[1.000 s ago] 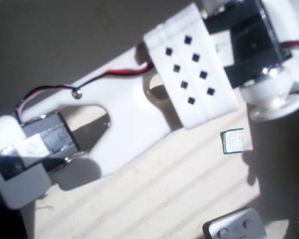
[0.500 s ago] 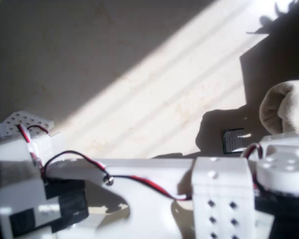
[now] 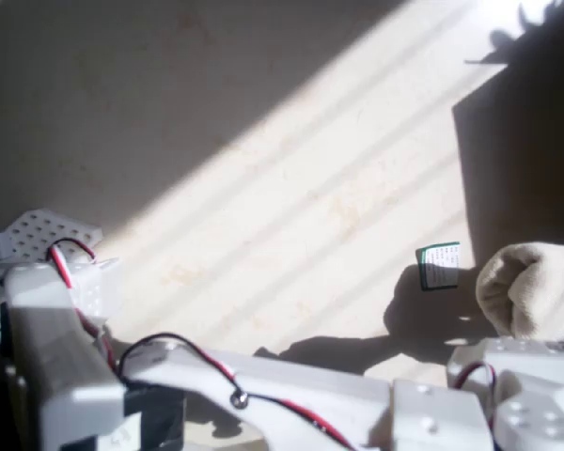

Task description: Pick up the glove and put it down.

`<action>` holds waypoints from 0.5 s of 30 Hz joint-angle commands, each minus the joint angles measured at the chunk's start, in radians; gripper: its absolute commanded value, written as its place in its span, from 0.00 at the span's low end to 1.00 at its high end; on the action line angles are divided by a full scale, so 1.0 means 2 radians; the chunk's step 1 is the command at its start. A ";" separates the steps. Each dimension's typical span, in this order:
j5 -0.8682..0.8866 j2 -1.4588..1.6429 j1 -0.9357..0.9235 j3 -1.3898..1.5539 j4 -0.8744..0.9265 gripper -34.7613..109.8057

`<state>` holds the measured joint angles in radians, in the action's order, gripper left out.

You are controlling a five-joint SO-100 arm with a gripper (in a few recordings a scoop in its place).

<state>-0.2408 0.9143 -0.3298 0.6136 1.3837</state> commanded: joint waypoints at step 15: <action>-0.005 -0.064 -0.008 -0.004 0.022 0.24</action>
<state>-0.2439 0.7854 -0.3313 0.6136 1.4220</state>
